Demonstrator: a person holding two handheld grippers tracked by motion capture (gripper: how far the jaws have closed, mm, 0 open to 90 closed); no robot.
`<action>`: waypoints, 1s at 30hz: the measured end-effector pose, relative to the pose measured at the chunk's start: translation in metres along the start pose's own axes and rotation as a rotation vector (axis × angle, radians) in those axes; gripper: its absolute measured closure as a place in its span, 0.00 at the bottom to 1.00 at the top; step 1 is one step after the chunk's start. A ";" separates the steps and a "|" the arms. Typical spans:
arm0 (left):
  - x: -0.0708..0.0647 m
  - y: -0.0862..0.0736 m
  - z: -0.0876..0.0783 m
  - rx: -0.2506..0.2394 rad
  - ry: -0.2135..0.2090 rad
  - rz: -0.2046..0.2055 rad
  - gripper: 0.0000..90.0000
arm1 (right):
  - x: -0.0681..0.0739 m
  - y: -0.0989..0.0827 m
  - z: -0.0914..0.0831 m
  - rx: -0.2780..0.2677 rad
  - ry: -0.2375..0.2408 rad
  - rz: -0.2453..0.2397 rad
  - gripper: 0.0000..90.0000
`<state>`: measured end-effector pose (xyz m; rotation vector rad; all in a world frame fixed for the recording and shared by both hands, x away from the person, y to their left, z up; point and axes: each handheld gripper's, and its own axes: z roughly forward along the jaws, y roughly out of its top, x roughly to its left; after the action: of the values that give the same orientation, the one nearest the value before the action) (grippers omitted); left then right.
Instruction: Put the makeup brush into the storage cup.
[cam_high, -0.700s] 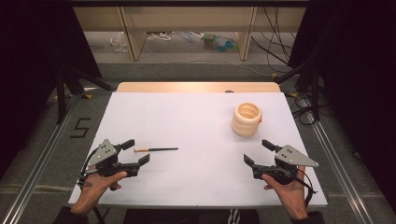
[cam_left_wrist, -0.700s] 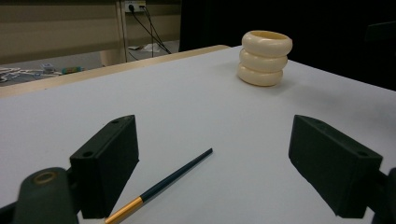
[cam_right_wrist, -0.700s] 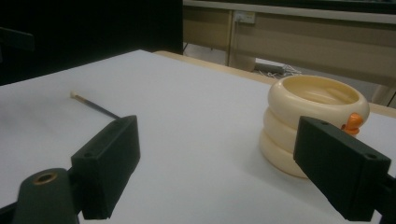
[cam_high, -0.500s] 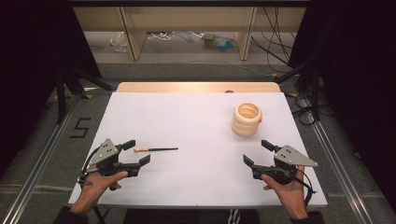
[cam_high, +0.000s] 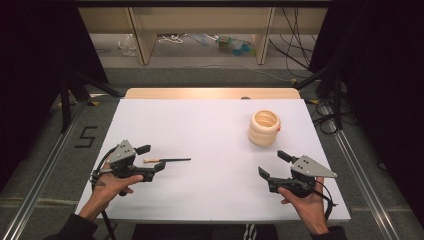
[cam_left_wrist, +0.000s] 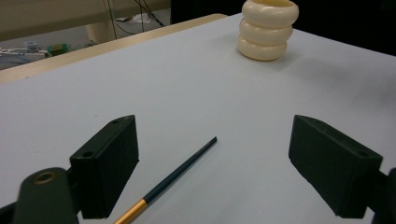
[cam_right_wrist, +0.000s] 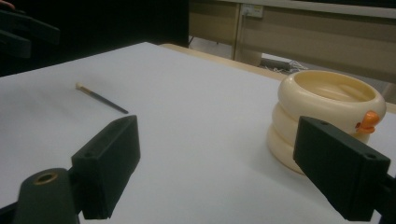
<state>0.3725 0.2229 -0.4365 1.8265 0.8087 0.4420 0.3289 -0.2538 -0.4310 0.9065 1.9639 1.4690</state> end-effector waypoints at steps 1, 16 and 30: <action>0.002 0.002 0.002 0.015 -0.003 0.008 0.18 | 0.001 0.000 -0.001 0.013 0.002 0.006 0.17; 0.029 0.016 0.028 0.282 -0.063 0.156 0.21 | 0.001 0.000 0.001 0.033 0.020 -0.006 0.18; 0.035 0.024 0.060 0.490 -0.094 0.237 0.26 | 0.001 -0.001 0.004 0.043 0.039 -0.028 0.18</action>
<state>0.4429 0.2020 -0.4398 2.3953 0.6761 0.3204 0.3309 -0.2513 -0.4334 0.8712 2.0358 1.4435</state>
